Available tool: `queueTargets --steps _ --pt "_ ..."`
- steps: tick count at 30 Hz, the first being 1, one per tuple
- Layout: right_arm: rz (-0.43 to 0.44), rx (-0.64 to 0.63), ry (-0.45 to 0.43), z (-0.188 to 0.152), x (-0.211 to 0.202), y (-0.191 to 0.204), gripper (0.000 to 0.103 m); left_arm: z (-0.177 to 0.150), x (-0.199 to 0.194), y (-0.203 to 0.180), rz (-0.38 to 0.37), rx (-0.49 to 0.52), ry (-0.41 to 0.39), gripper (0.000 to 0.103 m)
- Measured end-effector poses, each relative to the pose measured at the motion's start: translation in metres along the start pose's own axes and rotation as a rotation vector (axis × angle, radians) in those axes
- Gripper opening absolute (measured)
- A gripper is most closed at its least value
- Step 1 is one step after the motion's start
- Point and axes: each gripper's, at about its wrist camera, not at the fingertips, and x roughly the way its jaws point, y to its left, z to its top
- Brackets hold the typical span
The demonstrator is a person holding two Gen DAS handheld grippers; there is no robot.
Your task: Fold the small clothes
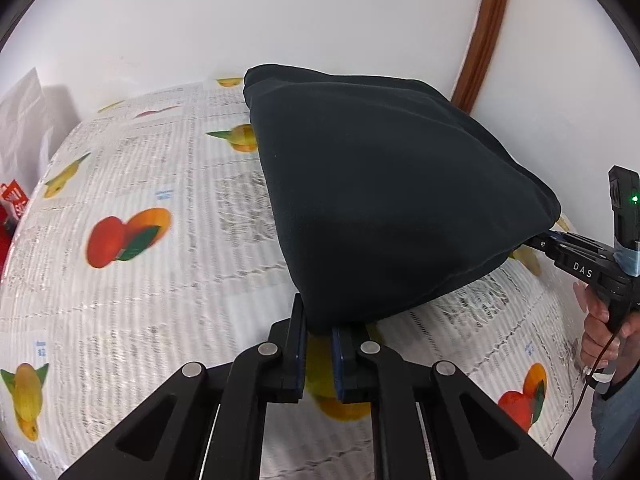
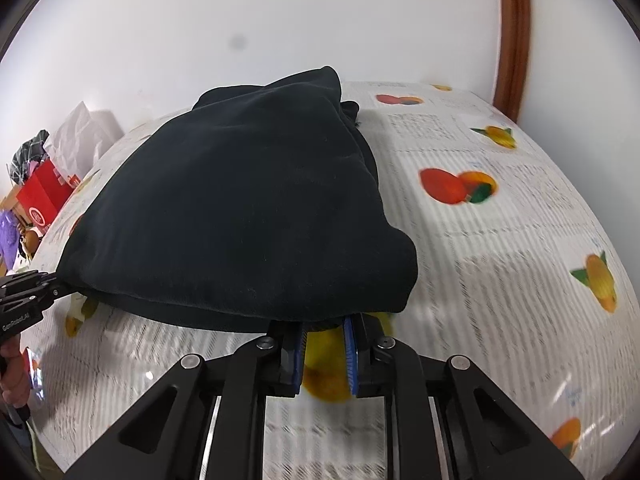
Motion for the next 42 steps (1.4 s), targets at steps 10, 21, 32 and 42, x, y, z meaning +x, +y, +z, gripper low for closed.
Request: queueTargets --steps 10,21,32,42 --pt "0.079 0.013 -0.001 0.023 0.027 0.025 0.017 0.006 0.001 0.036 0.038 -0.100 0.021 0.010" --pt "0.096 -0.009 -0.040 0.010 -0.025 0.005 0.017 0.003 0.006 0.032 0.035 -0.086 0.065 0.026" --pt "0.028 -0.042 -0.120 0.044 -0.015 0.025 0.025 0.013 -0.037 0.022 0.012 -0.061 -0.011 0.041" --pt "0.040 -0.077 -0.077 0.043 -0.030 0.014 0.025 0.052 0.000 0.033 0.075 -0.041 0.005 0.046"
